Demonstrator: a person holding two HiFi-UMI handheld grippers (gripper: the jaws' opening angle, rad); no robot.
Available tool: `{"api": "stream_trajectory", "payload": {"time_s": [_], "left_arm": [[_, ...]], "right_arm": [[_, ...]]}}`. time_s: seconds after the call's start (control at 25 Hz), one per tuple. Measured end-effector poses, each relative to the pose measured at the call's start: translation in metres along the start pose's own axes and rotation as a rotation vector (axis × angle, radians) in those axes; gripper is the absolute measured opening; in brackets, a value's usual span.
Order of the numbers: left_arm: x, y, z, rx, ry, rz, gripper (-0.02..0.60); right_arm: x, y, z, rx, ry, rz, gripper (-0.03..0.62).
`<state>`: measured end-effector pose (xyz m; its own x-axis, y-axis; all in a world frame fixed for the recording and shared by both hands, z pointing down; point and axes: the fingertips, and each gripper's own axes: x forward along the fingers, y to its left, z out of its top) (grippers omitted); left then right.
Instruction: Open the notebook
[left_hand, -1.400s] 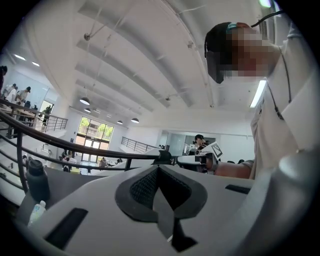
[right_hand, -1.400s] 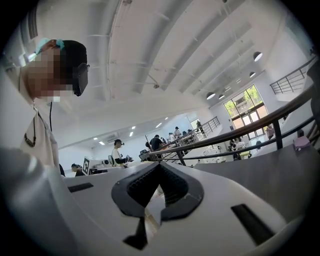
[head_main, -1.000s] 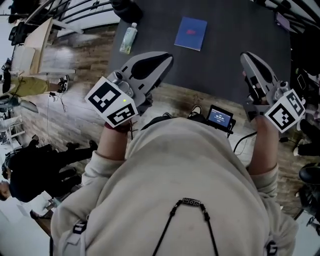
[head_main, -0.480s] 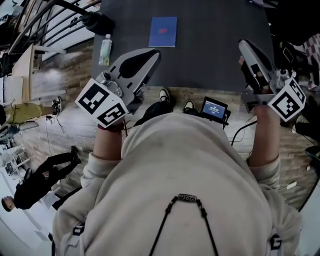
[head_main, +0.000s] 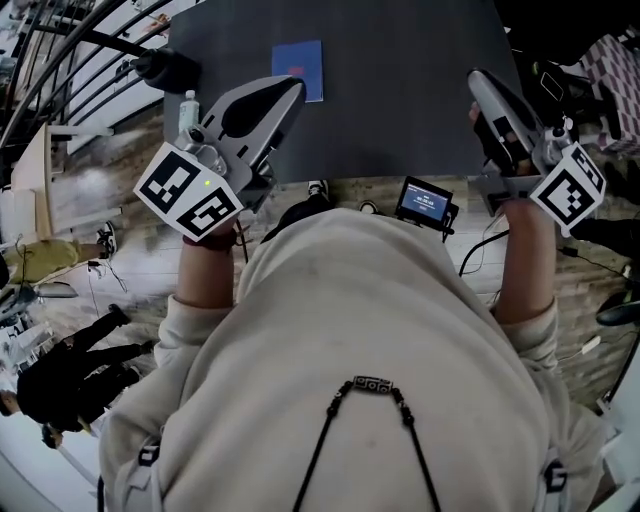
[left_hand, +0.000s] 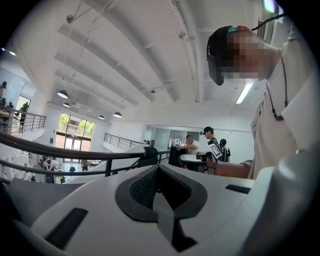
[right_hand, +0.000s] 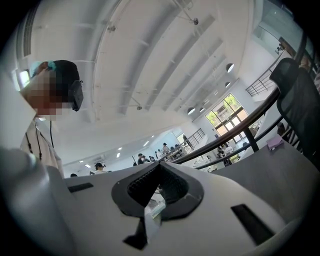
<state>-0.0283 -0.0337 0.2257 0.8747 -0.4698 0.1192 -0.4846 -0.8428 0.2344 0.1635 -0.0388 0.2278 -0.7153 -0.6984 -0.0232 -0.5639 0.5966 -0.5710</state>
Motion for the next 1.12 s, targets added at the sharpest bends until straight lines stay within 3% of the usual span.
{"api": "stream_trajectory", "payload": {"time_s": [0.36, 0.64, 0.84, 1.0, 1.12], "left_arm": [[0.008, 0.010, 0.010, 0.021, 0.004, -0.051, 0.006], [0.032, 0.013, -0.002, 0.027, 0.018, -0.127, 0.006], [0.044, 0.015, -0.001, 0.098, 0.068, -0.150, 0.006], [0.047, 0.008, -0.001, 0.060, 0.061, -0.184, 0.006], [0.064, 0.013, -0.008, 0.040, 0.068, -0.203, 0.006]], "right_arm": [[0.012, 0.008, 0.005, -0.005, -0.039, -0.011, 0.015], [0.007, -0.001, -0.001, -0.015, -0.037, -0.073, 0.015], [0.008, 0.000, 0.010, -0.004, -0.005, -0.125, 0.015], [0.008, 0.014, 0.019, -0.026, 0.028, -0.165, 0.015], [0.012, 0.000, 0.019, -0.010, 0.048, -0.186, 0.015]]}}
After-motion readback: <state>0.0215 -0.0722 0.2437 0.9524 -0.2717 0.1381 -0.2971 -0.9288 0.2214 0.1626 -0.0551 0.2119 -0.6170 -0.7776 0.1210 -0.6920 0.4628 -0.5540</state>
